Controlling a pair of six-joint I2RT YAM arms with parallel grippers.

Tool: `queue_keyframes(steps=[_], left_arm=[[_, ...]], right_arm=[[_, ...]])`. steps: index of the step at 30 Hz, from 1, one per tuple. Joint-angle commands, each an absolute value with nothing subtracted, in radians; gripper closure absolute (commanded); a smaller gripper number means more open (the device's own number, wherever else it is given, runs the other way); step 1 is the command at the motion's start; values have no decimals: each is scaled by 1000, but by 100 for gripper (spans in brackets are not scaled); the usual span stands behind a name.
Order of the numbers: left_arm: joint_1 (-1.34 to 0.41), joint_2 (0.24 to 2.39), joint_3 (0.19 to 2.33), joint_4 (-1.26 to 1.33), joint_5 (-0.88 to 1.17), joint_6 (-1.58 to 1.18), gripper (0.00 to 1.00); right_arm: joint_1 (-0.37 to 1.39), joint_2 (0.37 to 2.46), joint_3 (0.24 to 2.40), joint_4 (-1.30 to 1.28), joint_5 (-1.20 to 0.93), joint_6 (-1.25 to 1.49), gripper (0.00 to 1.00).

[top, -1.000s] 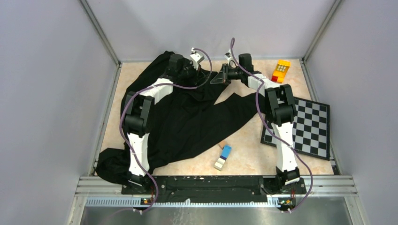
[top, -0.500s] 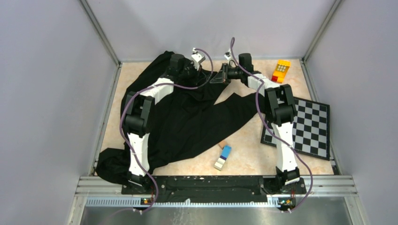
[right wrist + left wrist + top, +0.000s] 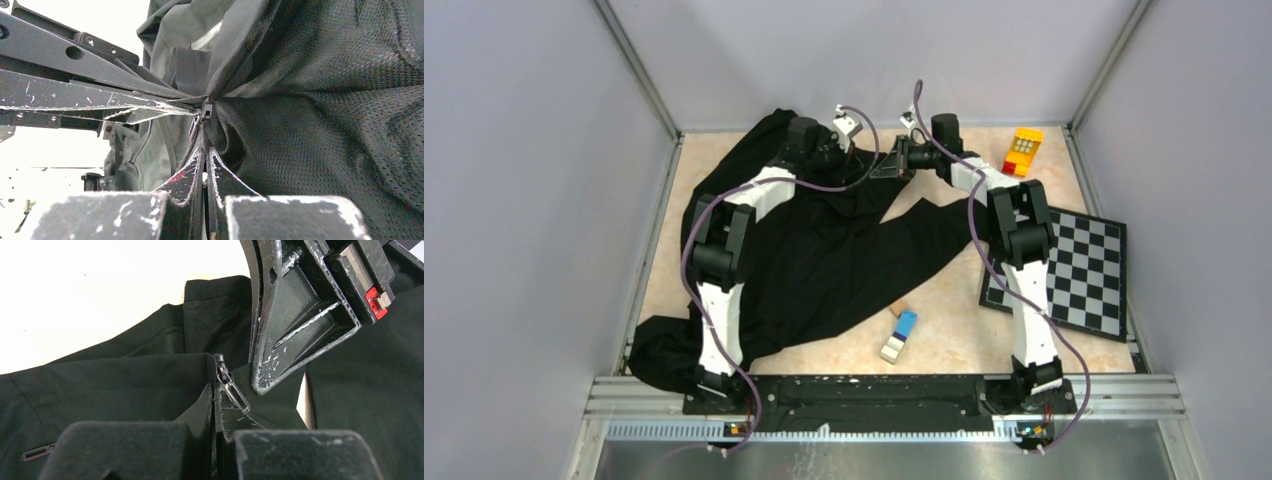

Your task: Zip up the jacket

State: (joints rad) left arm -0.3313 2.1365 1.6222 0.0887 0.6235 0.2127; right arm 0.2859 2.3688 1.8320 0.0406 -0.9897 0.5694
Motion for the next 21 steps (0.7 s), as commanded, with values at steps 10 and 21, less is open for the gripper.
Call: queue_keyframes(steps=[10,21], left_arm=[[-338,2115,1633,112,639,244,100],[-353,2089,1585,148,604,277,100]], right_arm=[[290,2291,1831,107,-974,602,100],[271,2280,1804,152,-969,650,100]])
